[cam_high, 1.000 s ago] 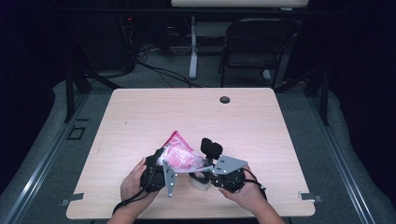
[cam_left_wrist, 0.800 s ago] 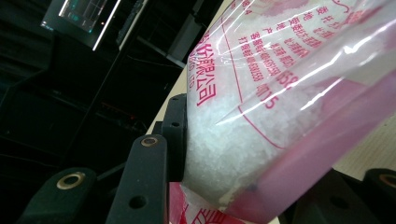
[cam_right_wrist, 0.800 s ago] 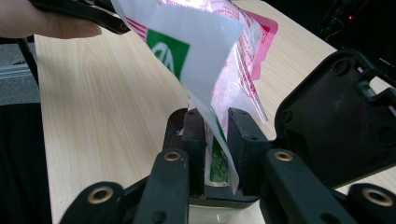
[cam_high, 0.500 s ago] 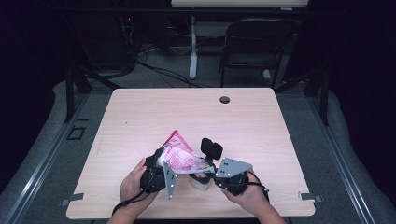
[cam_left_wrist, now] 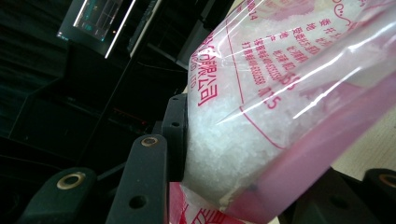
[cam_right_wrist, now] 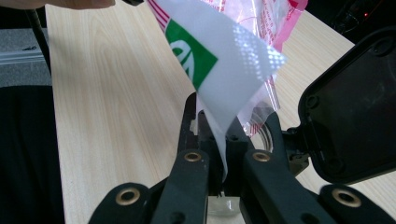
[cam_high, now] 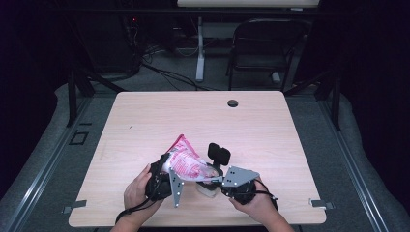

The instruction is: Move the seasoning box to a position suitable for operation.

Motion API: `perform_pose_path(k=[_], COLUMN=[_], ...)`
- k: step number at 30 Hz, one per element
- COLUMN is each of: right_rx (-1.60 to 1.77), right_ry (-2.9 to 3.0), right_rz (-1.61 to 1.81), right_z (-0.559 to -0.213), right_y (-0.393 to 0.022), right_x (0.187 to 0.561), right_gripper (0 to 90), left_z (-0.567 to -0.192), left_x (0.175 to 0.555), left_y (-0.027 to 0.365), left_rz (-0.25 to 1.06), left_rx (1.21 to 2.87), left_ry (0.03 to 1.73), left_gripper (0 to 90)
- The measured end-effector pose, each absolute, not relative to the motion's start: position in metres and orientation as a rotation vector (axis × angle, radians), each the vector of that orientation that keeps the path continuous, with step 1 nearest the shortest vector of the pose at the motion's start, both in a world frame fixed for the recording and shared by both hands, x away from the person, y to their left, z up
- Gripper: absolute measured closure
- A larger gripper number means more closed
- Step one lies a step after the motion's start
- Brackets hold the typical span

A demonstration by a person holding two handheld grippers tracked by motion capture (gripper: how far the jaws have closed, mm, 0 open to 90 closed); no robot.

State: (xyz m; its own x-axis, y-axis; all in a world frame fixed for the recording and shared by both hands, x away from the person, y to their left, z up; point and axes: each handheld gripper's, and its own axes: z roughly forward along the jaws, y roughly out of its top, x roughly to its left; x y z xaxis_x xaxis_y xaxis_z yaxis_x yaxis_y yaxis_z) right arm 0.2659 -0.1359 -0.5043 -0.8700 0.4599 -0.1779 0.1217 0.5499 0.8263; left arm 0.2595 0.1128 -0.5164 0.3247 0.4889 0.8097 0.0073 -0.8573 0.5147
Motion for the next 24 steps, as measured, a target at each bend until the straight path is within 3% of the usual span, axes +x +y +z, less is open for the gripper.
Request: perform_pose_path(k=[24], right_rx=[0.500], right_ry=[2.396], right_rz=[1.217], right_z=[-0.5105], right_y=[-0.1358], right_x=[0.2674], right_gripper=[90.0], left_z=[-0.5119], left_x=[0.2585], left_y=[0.1089], left_rz=[1.584], left_rx=[2.155], left_ry=[0.416], left_gripper=[67.3])
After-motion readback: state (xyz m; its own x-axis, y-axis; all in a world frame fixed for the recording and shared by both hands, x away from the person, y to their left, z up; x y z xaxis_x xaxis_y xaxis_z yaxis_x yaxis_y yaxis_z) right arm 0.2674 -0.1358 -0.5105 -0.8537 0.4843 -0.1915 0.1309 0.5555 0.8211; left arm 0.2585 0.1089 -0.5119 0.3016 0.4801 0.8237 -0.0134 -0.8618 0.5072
